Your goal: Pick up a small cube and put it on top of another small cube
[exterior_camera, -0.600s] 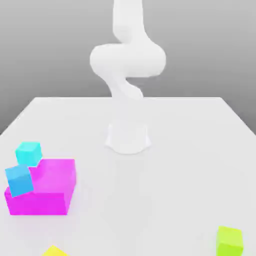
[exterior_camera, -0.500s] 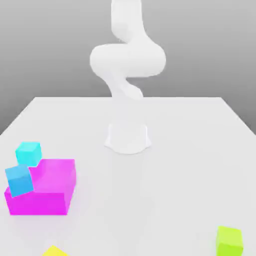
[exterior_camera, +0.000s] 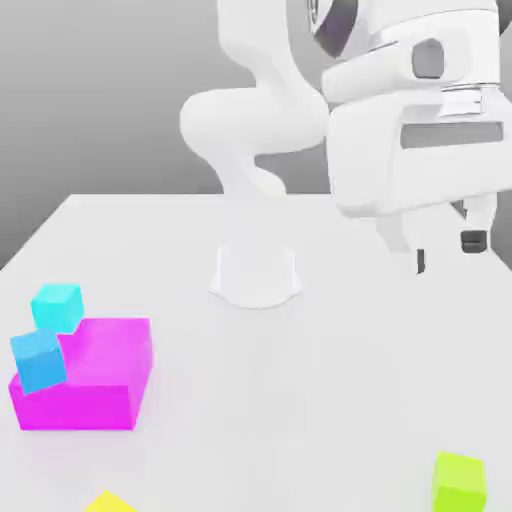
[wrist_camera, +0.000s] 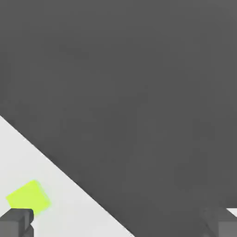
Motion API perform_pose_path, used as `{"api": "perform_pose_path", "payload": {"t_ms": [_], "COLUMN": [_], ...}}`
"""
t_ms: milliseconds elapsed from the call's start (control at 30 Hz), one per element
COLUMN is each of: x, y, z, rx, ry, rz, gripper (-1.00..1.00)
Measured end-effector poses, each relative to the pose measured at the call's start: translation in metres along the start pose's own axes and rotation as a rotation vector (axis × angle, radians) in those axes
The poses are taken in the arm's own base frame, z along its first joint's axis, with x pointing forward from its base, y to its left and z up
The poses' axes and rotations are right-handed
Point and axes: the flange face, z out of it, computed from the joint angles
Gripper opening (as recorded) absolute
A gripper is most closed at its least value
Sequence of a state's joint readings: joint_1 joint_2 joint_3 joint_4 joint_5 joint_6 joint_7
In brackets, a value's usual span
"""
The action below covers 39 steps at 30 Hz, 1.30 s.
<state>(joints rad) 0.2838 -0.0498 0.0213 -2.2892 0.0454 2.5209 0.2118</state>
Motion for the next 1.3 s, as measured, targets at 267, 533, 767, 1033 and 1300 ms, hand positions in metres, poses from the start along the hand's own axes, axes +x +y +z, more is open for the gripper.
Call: {"api": "perform_pose_path", "payload": {"t_ms": [267, 533, 767, 1033, 1300], "x": [-0.048, -0.096, -0.096, -0.057, -0.086], "y": [-0.043, -0.051, -0.051, 0.031, 0.265], "z": [0.142, 0.257, 0.256, 0.163, 0.061], "rx": [-0.024, -0.031, -0.031, -0.096, -0.216], "ry": [-0.2, -0.283, -0.285, -0.267, -0.236], "rz": [-0.317, -0.451, -0.452, -0.267, 0.285], "gripper": [0.0, -1.0, -1.0, -1.0, -1.0]}}
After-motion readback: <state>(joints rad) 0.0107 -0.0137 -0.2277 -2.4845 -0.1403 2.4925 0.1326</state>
